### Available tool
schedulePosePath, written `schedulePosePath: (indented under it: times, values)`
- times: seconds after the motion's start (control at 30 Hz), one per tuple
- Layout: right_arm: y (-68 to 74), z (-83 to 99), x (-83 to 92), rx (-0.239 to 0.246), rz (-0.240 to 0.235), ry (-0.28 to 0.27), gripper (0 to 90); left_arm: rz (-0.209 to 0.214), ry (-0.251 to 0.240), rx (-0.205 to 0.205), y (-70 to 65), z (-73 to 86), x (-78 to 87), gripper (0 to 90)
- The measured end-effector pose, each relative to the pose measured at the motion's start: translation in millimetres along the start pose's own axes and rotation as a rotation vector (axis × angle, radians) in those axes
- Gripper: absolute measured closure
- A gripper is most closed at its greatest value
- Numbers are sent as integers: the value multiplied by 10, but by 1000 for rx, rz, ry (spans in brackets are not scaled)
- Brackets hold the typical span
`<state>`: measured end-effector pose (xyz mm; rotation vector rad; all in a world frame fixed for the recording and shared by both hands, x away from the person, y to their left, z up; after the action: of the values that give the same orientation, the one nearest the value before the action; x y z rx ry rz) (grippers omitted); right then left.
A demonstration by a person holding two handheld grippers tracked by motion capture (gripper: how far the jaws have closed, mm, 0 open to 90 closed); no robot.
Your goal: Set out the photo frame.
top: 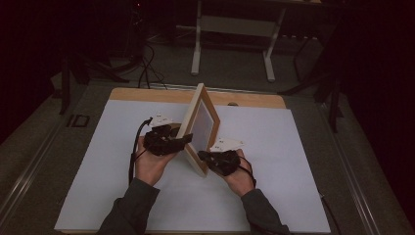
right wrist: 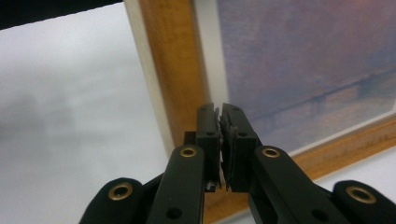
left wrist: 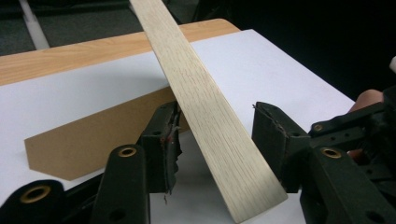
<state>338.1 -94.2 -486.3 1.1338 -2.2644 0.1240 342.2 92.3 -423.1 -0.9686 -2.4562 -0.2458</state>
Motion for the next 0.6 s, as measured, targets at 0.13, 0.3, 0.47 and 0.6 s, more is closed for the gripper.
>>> schedulePosePath:
  times: [0.13, 0.3, 0.47, 0.6]
  values:
    - [-68, 0, 54, -12, 13, -11, 831, -18, 8, -4, 41, 10, 2, 597]
    - [-150, -10, 128, -31, 31, -25, 773, -7, 10, 1, 88, 21, 7, 616]
    - [-215, -13, 190, -44, 37, -36, 753, -18, 14, -2, 133, 28, 5, 647]
    - [-252, -22, 229, -47, 49, -40, 740, -15, 15, -7, 171, 38, 7, 664]
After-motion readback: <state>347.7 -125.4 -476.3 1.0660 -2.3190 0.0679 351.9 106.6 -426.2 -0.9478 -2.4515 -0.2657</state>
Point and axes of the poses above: each handheld gripper's, and its own axes: x roughly backward along the jaws, z roughly out of its underside, y roughly to its left, the point moved 3 cm from there along -x, roughly forward along the jaws, and after that the axes turned 13 degrees about -x, right-handed, at the moved point
